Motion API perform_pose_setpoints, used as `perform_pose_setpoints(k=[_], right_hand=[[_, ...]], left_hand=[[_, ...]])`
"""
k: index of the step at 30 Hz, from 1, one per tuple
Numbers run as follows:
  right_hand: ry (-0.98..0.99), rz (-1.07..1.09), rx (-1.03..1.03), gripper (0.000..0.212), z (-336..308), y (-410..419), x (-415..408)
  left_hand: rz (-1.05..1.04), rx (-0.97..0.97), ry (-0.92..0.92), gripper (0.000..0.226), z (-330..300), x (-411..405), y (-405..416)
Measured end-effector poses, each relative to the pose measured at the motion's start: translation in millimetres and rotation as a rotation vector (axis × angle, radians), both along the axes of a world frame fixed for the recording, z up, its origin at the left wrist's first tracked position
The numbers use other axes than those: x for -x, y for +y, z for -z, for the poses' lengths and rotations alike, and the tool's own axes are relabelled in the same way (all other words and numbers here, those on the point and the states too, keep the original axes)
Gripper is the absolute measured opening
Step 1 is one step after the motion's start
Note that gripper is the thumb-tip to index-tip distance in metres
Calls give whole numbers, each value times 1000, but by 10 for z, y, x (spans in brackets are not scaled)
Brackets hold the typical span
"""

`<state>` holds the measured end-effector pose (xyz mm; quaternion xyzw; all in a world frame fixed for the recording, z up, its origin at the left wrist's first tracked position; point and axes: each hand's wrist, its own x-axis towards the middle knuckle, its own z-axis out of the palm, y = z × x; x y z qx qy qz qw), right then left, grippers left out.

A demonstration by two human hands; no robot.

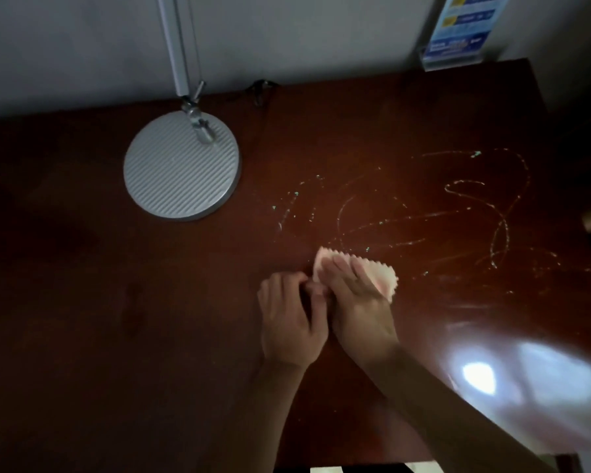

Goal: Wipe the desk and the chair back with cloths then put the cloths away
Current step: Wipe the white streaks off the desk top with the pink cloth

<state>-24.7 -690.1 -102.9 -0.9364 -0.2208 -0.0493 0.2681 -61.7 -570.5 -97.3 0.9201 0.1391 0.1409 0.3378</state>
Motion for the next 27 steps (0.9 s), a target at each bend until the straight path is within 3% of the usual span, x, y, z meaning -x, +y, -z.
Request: perform_pose_setpoints(k=[3,8,15,20,25,27], right_hand=[[162,115,-8,48,-74,264,-175],[62,-41,-4,39,4,-4,232],[0,42,-26,36,66,-100,332],[285,131,0,45,34,290,-482],[258,111,8,44,162,123,-322],[146,179,-7,38,119,-118,-36]], left_hand=[[-1,52,5,34,-9,-15,-26],[-33,43,41,41,-10,-19,-15],[8,14,23,38,-30,-12,-19],[3,33,50,40,-22,-25,-26],[-19,24,29,27,-20,-20,-38],[-13,-10,33,22,1,-15,-19]])
